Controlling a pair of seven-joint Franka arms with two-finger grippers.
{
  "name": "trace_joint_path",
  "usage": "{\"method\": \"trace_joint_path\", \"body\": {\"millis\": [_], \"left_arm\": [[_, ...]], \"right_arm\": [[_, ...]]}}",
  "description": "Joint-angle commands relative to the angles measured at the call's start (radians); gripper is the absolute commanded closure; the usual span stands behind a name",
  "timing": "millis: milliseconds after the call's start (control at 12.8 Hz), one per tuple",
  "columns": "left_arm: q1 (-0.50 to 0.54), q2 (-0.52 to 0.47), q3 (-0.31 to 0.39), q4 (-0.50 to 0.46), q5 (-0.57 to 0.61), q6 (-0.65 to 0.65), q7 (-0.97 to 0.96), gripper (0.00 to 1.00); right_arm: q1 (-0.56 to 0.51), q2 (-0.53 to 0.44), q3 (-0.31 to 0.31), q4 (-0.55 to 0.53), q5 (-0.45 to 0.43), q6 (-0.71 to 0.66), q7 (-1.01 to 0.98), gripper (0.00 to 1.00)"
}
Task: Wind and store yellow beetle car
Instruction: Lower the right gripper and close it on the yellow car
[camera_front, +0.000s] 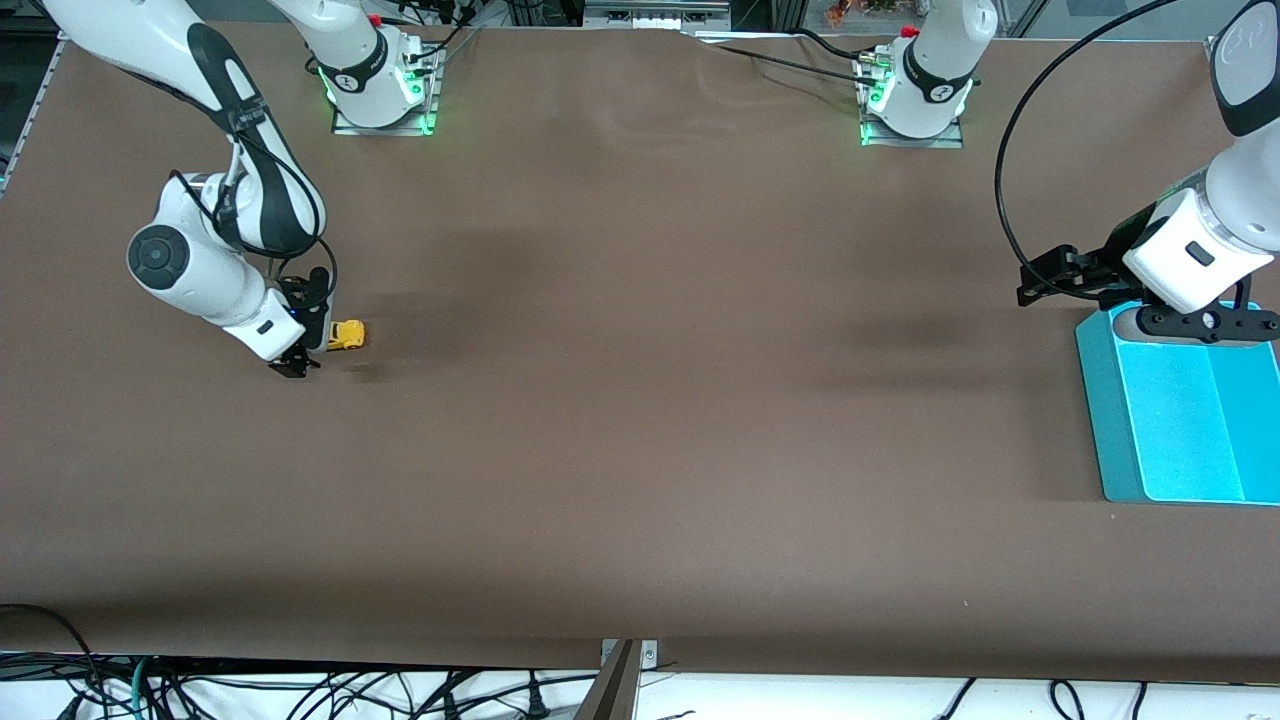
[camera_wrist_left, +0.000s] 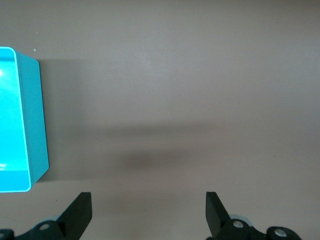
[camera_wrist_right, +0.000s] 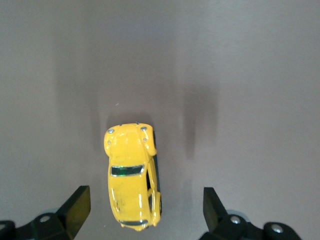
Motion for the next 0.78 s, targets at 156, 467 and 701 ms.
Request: {"method": "trace_joint_path", "body": {"millis": [156,467,701], "left_arm": [[-0.004,0.013,0.0,0.033,-0.015,-0.021,0.018,0.0],[-0.002,0.012,0.0,0.033,-0.015,-0.021,0.018,0.0],[-0.002,0.013,0.0,0.033,-0.015,-0.021,0.018,0.0]], "right_arm": [[-0.007,0.025,0.006,-0.02,-0.005,0.01,-0.11,0.18],[-0.007,0.028,0.006,-0.019,-0.004,0.01,-0.099,0.79],[-0.006,0.022,0.012,-0.011,0.001,0.002,-0.09,0.91]]}}
